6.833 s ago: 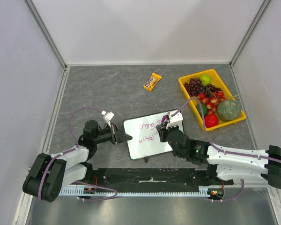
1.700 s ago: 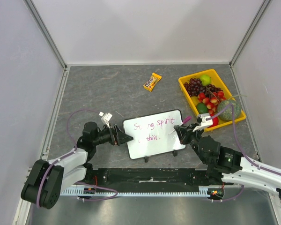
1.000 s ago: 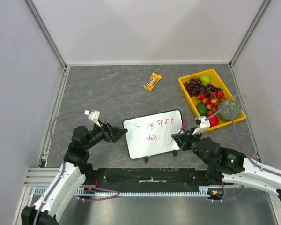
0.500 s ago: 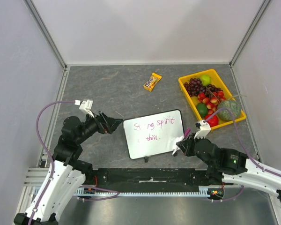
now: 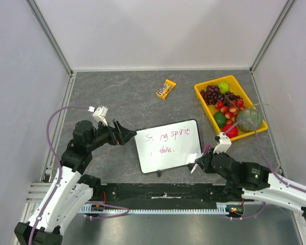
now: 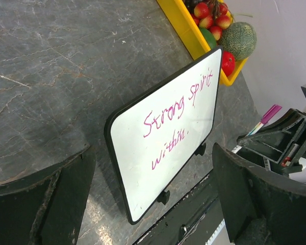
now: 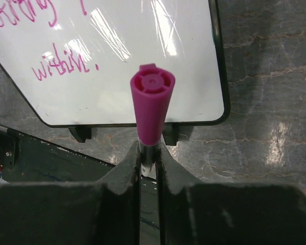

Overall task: Write a sentence on the whiteboard
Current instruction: Put down the whiteboard marker at the corner of the board, then reset both arms

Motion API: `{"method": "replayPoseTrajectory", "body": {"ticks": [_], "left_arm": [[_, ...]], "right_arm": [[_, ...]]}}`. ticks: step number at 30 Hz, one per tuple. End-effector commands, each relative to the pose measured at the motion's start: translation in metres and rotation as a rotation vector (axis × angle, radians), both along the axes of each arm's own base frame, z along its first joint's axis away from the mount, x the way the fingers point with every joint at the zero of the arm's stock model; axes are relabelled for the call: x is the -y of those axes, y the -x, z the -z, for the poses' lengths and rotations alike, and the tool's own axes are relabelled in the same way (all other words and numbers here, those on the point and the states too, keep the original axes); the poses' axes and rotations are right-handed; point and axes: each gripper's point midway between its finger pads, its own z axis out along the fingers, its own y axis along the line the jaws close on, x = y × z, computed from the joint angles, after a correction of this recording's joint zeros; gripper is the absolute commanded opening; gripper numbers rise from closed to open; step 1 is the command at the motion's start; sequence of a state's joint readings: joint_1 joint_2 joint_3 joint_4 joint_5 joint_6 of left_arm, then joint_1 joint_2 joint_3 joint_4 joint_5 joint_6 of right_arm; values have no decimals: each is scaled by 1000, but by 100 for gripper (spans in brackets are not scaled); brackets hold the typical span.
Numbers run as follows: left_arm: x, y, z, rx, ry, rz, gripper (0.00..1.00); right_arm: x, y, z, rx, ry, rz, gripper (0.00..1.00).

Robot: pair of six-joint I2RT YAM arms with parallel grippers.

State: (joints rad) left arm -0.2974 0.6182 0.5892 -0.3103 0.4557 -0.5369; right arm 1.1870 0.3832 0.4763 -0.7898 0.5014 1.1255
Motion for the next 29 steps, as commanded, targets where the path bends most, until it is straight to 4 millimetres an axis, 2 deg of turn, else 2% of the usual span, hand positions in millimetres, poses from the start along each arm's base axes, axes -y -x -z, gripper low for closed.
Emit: {"method": "replayPoseTrajectory", "body": {"ticks": [1,5,8,10,12,19,23,27,29], "left_arm": [[2,0,-15,57,-6,32,98],[2,-2,-11,40,-8,30,98],[3,-2,-12,41,-4,30,98],[3,-3,-11,37,2,29,99],[4,-4,-9,30,4,25,99],[5,-10,4,-28,34,-6,99],[2,-16,14,-54,22,-42,99],[1,-19,14,-25,23,-52,100],[-6,-23,13,0,14,-101,100]], "right_arm": [[9,1,17,-54,71,55,23],[14,-4,22,-59,130,88,39],[20,-8,18,-41,143,121,51],[24,-11,13,-26,134,151,59],[28,-14,6,-7,116,177,72],[30,-26,-22,73,81,213,96],[16,-38,-45,154,114,165,98],[3,-55,-65,247,188,149,98],[-2,-68,-79,312,234,164,98]]}}
